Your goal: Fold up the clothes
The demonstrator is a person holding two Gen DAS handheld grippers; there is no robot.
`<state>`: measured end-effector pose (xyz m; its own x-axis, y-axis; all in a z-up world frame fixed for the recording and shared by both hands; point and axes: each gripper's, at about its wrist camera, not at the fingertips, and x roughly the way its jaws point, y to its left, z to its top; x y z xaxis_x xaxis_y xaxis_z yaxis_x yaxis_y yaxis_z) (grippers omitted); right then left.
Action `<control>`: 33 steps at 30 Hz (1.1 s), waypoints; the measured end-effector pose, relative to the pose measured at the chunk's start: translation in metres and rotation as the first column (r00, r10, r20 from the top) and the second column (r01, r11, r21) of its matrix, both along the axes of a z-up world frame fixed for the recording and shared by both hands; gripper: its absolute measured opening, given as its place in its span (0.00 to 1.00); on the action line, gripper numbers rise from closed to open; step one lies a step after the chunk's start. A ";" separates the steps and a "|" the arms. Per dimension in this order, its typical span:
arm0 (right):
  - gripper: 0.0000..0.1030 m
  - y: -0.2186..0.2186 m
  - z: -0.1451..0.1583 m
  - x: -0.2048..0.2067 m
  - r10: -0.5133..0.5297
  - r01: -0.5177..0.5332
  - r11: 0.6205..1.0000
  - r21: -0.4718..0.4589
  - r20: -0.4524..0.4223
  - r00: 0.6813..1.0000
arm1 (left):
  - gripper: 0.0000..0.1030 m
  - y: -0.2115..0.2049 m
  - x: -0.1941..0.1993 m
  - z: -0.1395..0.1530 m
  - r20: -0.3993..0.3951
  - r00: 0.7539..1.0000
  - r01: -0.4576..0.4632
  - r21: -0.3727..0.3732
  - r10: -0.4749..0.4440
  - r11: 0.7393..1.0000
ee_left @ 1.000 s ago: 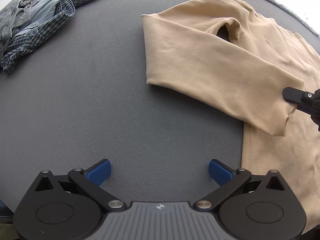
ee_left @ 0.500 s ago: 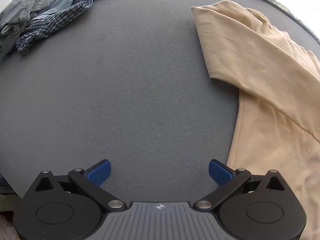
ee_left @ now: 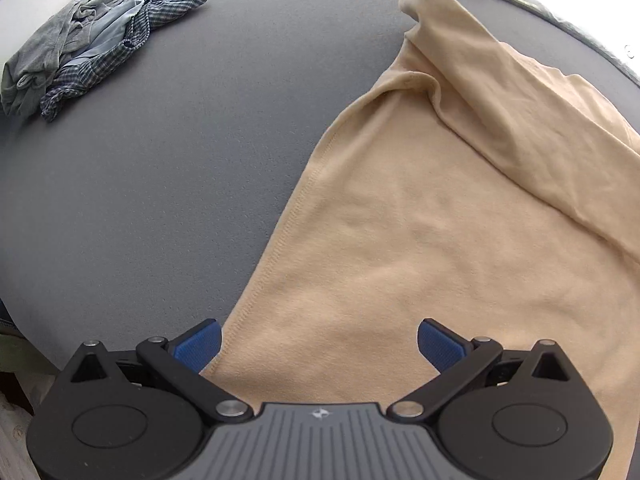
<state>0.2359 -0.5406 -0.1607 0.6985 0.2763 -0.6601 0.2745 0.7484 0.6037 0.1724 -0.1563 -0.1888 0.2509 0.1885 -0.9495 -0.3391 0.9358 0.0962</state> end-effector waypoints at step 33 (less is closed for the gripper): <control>0.02 -0.049 0.002 0.068 0.114 -0.113 0.993 -0.035 0.044 0.993 | 1.00 -0.029 -0.034 -0.005 0.007 0.981 -0.193 0.027 0.193 0.981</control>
